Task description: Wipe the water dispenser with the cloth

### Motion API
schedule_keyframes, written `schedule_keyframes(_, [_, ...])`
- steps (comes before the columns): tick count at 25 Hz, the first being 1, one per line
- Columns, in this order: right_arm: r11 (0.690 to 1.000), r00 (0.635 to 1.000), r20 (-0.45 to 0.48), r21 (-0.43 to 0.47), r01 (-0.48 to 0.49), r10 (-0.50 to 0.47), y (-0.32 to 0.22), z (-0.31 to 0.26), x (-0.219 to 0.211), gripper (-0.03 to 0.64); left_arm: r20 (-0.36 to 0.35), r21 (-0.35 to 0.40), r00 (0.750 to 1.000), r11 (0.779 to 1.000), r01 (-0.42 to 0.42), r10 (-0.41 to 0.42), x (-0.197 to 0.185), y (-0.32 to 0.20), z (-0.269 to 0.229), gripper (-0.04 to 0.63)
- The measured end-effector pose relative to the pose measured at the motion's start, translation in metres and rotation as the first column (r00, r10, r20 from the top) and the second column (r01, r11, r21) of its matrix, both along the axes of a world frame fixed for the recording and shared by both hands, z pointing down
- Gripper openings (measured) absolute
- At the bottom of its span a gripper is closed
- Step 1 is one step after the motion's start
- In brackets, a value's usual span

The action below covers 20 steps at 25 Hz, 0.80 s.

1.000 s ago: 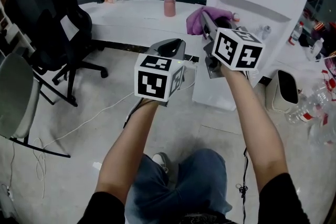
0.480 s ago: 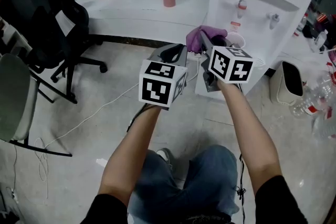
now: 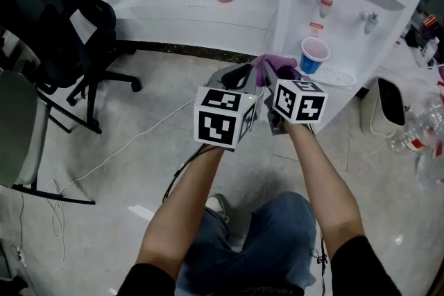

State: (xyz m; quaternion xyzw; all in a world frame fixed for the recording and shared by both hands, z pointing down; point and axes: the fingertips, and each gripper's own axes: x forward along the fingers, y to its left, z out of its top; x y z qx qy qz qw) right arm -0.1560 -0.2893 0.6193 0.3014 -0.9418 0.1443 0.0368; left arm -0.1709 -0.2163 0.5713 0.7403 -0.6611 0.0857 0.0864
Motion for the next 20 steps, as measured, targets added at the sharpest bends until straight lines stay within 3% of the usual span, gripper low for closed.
schedule_keyframes(6, [0.991,0.995,-0.035,0.091,0.099,-0.097,0.036,0.014,-0.011,0.046,-0.008,0.003,1.0,1.0,-0.01,0.01,0.005,0.0,0.015,0.035])
schedule_keyframes(11, [0.994,0.995,-0.031,0.039,0.098,-0.096,0.034,0.043,-0.017,0.046,-0.049,0.025,0.999,1.0,0.016,-0.015,-0.002,0.001,0.014,0.035])
schedule_keyframes(20, [0.999,0.999,-0.036,-0.034,0.01,-0.011,0.001,0.07,0.001,0.046,-0.002,0.003,1.0,1.0,-0.014,0.014,-0.004,-0.004,0.031,0.037])
